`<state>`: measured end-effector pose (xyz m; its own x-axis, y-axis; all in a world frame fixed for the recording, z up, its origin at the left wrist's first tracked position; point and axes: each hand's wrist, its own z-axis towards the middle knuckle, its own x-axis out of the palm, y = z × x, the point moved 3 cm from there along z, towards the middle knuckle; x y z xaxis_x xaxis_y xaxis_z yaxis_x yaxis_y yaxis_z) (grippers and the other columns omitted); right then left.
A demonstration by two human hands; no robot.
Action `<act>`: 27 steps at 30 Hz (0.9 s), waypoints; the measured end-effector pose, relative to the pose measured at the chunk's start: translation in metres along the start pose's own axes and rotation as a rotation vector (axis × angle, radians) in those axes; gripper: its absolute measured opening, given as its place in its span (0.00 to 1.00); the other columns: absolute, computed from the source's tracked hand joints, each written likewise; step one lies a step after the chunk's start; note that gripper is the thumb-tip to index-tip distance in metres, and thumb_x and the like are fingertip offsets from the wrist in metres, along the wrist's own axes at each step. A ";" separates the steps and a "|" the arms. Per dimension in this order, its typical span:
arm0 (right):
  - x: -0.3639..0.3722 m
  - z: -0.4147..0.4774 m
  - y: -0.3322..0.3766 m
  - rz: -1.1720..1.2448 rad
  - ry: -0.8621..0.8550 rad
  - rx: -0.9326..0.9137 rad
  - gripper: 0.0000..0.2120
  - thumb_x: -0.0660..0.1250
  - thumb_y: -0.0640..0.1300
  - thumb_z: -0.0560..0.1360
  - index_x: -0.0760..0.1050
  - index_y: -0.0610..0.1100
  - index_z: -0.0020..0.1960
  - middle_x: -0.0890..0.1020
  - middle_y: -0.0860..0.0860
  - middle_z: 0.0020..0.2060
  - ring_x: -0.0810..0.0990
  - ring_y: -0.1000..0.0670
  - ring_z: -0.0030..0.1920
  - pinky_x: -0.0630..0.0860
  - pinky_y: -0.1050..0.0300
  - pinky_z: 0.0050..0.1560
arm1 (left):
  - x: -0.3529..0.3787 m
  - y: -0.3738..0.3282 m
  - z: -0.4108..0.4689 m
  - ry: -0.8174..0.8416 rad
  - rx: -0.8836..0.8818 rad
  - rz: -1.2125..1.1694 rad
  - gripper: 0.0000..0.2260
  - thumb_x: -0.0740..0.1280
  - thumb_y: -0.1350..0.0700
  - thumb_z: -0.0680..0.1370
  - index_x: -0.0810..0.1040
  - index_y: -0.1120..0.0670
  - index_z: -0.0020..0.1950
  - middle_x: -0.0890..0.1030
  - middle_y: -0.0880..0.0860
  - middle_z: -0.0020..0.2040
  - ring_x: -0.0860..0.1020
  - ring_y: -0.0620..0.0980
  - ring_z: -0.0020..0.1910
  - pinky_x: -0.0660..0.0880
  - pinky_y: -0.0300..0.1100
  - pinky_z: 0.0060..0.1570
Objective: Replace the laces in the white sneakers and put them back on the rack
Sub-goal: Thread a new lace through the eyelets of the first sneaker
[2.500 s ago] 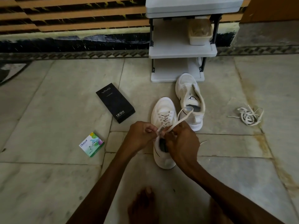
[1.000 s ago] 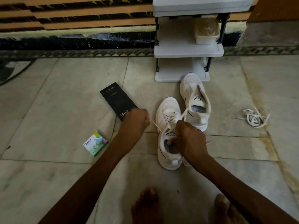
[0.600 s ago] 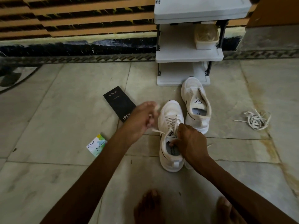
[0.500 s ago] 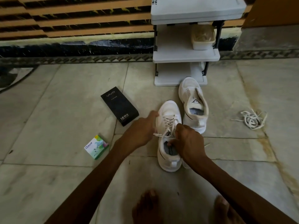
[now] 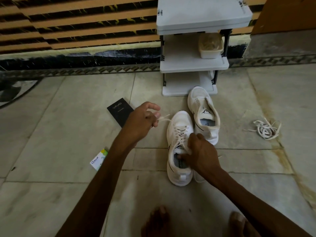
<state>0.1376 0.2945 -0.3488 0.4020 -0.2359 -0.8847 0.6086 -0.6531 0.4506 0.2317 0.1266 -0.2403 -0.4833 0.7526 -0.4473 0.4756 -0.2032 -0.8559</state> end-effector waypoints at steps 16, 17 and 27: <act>-0.021 -0.004 -0.010 0.280 0.052 0.026 0.13 0.79 0.45 0.66 0.82 0.48 0.48 0.83 0.54 0.41 0.78 0.58 0.37 0.70 0.71 0.38 | 0.060 0.036 -0.005 0.065 0.057 0.462 0.06 0.70 0.51 0.76 0.79 0.46 0.53 0.81 0.49 0.41 0.81 0.48 0.44 0.76 0.41 0.45; -0.019 -0.003 -0.010 0.286 0.044 0.015 0.13 0.78 0.45 0.66 0.82 0.47 0.49 0.83 0.53 0.41 0.78 0.58 0.37 0.70 0.71 0.38 | 0.065 0.041 -0.007 0.088 0.053 0.498 0.10 0.70 0.50 0.76 0.77 0.46 0.57 0.82 0.51 0.46 0.81 0.50 0.47 0.77 0.42 0.49; -0.012 -0.008 0.012 0.077 -0.063 -0.153 0.12 0.65 0.51 0.78 0.77 0.42 0.52 0.82 0.46 0.46 0.80 0.47 0.43 0.78 0.55 0.45 | 0.095 0.059 -0.004 0.155 -0.110 0.911 0.31 0.67 0.47 0.78 0.58 0.53 0.76 0.70 0.56 0.71 0.70 0.54 0.69 0.66 0.46 0.68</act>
<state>0.1457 0.2953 -0.3316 0.4110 -0.3290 -0.8502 0.6767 -0.5148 0.5264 0.2168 0.1891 -0.3320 0.2106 0.4085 -0.8881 0.6939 -0.7024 -0.1585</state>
